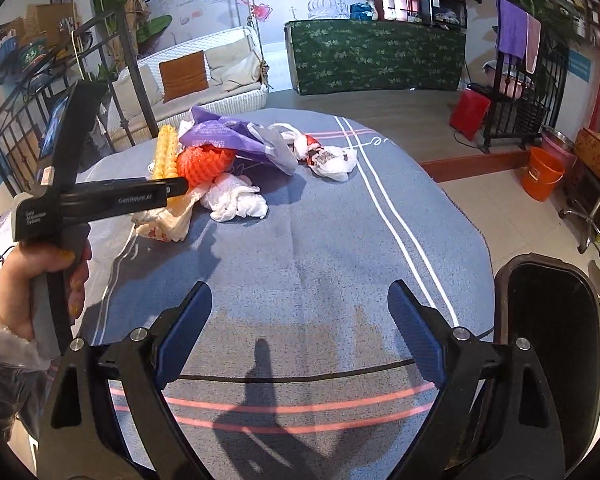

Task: Collect trash
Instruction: 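Grasp the yellow foam net with the left tool, then grasp the purple plastic bag with the right tool while the left tool holds the yellow net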

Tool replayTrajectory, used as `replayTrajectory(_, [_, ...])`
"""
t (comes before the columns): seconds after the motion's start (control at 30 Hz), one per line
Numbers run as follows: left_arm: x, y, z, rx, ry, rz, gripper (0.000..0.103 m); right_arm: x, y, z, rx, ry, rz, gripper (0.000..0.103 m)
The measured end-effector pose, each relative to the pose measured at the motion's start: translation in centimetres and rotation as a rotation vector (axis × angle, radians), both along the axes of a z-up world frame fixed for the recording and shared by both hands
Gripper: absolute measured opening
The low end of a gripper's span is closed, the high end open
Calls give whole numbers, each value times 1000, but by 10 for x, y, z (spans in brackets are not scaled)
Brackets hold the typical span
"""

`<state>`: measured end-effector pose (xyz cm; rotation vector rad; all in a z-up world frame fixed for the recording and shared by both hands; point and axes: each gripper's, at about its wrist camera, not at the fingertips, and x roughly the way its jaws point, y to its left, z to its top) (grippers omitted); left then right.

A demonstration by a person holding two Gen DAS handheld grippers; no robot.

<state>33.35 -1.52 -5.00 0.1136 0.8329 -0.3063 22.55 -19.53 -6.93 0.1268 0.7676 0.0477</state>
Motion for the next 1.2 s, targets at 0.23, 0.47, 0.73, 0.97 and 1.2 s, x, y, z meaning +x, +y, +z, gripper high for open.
replayTrajectory(0.23, [-3,19,0,-63,9,38,25,8,4,-3,3,14,16,89])
replayTrajectory(0.47, [-29,47,20,-131,-20,73,19,23,17,4,-72,-24,83,89])
replayTrajectory(0.73, [-82,54,39,-93,-80,51,19,81,42,12,-274,-76,176,81])
replayTrajectory(0.97, [-102,54,33,-119,-54,45,19,134,51,11,-357,-83,199,71])
replayTrajectory(1.2, [-101,57,28,-120,-30,26,19,163,66,2,-484,-85,244,63])
